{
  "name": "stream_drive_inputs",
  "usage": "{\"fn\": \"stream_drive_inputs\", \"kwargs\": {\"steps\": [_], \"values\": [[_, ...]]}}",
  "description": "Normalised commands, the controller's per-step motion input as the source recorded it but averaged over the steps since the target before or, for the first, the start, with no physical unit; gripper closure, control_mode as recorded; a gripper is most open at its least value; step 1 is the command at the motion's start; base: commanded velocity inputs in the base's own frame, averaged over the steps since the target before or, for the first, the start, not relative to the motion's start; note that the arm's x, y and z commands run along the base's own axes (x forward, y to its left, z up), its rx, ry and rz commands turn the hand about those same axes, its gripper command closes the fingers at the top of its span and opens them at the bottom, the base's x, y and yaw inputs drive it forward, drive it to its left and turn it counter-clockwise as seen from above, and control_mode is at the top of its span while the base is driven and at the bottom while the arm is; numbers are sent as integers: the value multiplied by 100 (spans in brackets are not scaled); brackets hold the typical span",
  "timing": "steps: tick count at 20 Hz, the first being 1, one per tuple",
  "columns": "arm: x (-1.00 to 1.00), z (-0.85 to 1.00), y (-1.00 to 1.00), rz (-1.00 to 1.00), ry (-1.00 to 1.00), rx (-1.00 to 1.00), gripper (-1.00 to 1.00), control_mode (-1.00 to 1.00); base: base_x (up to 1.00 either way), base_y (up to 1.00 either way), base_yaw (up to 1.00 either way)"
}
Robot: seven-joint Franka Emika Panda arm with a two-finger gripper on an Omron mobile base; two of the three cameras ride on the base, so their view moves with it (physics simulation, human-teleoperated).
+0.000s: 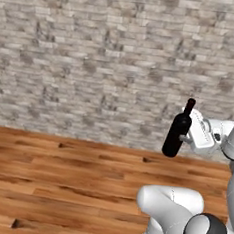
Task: There is a wine glass and glass cup on the dining counter. Place the wine bottle next to the wine glass and the juice bottle next to the glass cup.
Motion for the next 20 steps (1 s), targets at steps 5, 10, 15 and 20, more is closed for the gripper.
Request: {"fn": "stream_drive_inputs", "kwargs": {"steps": [5, 10, 15, 20], "values": [[0, 0, 0, 0, 0, 0, 100, 100, 31, 20, 41], [0, 0, 0, 0, 0, 0, 100, 100, 48, -2, 52], [0, 0, 0, 0, 0, 0, 100, 100, 57, -22, 65], [0, 0, 0, 0, 0, 0, 100, 100, 29, -41, 65]]}}
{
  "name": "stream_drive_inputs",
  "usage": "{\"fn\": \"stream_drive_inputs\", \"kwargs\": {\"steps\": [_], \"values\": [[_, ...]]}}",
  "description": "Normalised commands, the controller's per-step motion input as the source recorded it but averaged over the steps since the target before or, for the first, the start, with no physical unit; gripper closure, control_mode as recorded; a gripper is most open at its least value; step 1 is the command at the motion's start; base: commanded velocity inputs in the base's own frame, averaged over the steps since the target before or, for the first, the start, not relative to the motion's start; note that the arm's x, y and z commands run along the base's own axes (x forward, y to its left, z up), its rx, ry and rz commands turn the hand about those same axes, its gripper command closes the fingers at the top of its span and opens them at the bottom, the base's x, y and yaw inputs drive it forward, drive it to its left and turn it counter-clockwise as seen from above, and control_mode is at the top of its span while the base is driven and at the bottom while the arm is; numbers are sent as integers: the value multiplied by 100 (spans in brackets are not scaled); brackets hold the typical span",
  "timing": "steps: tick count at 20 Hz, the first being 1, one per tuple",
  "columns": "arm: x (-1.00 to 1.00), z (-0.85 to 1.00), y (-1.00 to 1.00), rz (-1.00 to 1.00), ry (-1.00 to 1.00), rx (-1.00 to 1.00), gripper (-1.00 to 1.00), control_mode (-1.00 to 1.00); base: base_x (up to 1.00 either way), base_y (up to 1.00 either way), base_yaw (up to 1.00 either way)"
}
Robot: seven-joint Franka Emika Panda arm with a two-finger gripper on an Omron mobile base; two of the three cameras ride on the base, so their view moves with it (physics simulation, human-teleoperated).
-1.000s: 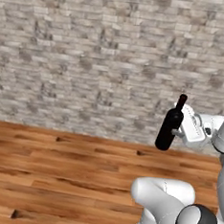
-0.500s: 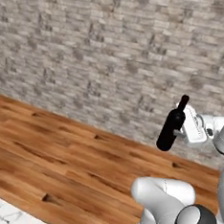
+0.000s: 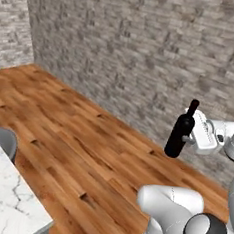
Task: There is a wine glass and glass cup on the dining counter. Place the wine bottle next to the wine glass and the juice bottle next to the glass cup.
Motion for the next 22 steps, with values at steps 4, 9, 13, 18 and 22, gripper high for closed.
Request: {"fn": "stream_drive_inputs", "kwargs": {"steps": [4, 9, 13, 18, 22], "values": [[0, 0, 0, 0, 0, 0, 100, 100, 31, -53, 59], [0, 0, 0, 0, 0, 0, 100, 100, 51, -64, 48], [0, 0, 0, 0, 0, 0, 100, 100, 48, -74, 42], [0, 0, 0, 0, 0, 0, 100, 100, 83, -60, 44], [0, 0, 0, 0, 0, 0, 100, 100, 86, -46, 52]]}}
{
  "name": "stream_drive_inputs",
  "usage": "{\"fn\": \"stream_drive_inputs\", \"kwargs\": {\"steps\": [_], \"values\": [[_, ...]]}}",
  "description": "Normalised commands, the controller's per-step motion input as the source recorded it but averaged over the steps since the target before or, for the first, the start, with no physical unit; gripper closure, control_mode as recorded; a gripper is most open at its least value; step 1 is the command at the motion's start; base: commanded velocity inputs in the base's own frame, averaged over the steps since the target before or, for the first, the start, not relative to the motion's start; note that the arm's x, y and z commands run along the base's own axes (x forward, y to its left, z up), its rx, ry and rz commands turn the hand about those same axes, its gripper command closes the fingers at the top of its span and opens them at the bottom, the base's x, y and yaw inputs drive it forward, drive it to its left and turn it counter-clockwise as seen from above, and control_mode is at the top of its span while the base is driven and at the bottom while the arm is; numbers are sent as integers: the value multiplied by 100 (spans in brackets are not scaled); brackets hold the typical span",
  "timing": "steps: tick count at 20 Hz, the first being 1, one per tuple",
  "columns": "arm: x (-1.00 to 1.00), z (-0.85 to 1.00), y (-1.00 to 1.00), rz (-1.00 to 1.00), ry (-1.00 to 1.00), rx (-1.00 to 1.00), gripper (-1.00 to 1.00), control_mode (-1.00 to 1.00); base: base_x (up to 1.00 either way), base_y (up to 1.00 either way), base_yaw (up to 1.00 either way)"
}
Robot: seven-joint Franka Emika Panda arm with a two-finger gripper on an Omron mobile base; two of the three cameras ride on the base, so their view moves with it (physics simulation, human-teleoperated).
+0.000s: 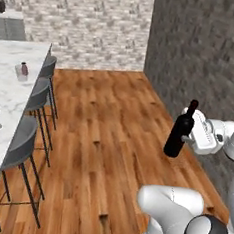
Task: There is a wine glass and glass cup on the dining counter. Place the wine bottle next to the wine glass and the juice bottle next to the glass cup.
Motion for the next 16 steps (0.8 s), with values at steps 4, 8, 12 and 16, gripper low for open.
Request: {"fn": "stream_drive_inputs", "kwargs": {"steps": [4, 8, 12, 16], "values": [[0, 0, 0, 0, 0, 0, 100, 100, 78, -37, 54], [0, 0, 0, 0, 0, 0, 100, 100, 60, -24, 58], [0, 0, 0, 0, 0, 0, 100, 100, 59, -23, 60], [0, 0, 0, 0, 0, 0, 100, 100, 67, -22, 56]]}}
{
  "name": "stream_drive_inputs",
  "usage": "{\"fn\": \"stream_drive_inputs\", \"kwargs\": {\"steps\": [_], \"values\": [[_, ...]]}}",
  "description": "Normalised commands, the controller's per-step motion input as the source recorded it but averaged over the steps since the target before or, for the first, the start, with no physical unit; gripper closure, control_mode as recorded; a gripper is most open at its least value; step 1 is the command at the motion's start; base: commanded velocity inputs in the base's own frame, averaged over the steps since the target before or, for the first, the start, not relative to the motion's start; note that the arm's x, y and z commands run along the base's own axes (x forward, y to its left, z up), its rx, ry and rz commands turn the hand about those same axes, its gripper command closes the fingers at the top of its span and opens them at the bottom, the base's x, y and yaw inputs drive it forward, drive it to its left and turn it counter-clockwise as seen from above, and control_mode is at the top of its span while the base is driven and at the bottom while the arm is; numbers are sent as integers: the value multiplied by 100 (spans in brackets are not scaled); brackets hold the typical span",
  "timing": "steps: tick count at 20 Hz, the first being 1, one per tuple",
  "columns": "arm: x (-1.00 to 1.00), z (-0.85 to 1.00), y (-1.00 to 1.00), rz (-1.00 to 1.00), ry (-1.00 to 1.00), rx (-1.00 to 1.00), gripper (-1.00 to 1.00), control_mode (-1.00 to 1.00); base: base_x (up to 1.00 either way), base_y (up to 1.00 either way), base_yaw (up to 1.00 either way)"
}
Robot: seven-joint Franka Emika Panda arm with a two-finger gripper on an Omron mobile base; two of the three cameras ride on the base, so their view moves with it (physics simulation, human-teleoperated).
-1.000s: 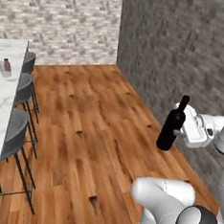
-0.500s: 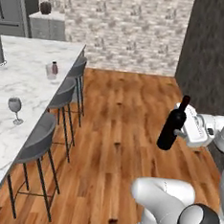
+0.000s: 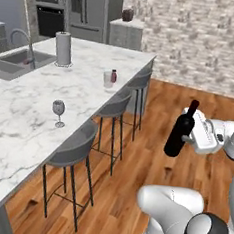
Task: There is a wine glass and glass cup on the dining counter. Place the wine bottle next to the wine glass and the juice bottle next to the glass cup.
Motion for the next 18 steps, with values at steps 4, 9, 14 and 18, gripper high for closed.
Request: {"fn": "stream_drive_inputs", "kwargs": {"steps": [4, 9, 14, 18], "values": [[0, 0, 0, 0, 0, 0, 100, 100, 50, -17, 49], [0, 0, 0, 0, 0, 0, 100, 100, 42, -42, 50], [0, 0, 0, 0, 0, 0, 100, 100, 35, -62, 56], [0, 0, 0, 0, 0, 0, 100, 100, 24, -72, 57]]}}
